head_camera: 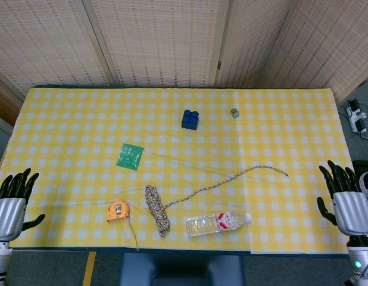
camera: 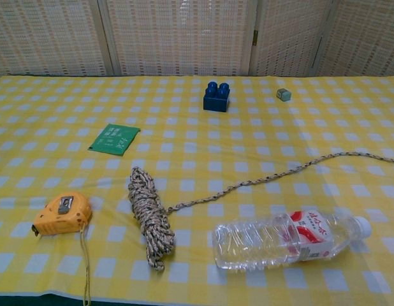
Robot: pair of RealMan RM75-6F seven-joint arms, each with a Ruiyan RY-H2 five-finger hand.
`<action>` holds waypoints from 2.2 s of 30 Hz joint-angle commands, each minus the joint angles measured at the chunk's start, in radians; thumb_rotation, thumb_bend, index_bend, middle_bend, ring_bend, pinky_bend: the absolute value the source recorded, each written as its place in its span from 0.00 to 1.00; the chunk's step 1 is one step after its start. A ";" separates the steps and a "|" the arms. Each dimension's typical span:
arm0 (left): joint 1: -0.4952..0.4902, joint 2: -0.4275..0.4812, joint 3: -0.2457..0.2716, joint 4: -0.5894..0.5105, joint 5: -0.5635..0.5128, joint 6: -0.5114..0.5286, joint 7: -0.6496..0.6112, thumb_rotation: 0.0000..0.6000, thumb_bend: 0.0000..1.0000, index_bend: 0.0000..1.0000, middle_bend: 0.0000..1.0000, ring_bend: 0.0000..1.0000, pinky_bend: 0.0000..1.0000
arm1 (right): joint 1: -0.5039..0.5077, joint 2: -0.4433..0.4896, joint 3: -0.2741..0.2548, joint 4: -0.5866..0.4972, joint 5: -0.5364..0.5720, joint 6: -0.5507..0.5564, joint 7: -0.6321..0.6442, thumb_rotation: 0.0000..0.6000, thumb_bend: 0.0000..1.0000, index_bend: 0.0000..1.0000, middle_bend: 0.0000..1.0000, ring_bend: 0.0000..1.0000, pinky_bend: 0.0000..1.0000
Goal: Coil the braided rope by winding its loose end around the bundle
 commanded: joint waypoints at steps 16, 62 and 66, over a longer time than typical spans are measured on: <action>-0.022 0.011 -0.005 -0.012 0.031 -0.005 -0.002 1.00 0.14 0.00 0.00 0.00 0.00 | -0.011 0.013 0.011 0.007 -0.011 0.034 0.016 1.00 0.48 0.00 0.00 0.02 0.00; -0.601 -0.238 -0.027 0.008 0.062 -0.696 0.344 1.00 0.31 0.14 0.07 0.06 0.00 | 0.004 0.024 0.007 -0.008 -0.026 0.011 0.022 1.00 0.48 0.00 0.00 0.03 0.00; -0.625 -0.278 -0.032 0.032 0.016 -0.718 0.390 1.00 0.31 0.15 0.07 0.06 0.00 | 0.003 0.025 0.008 -0.006 -0.024 0.011 0.026 1.00 0.48 0.00 0.00 0.02 0.00</action>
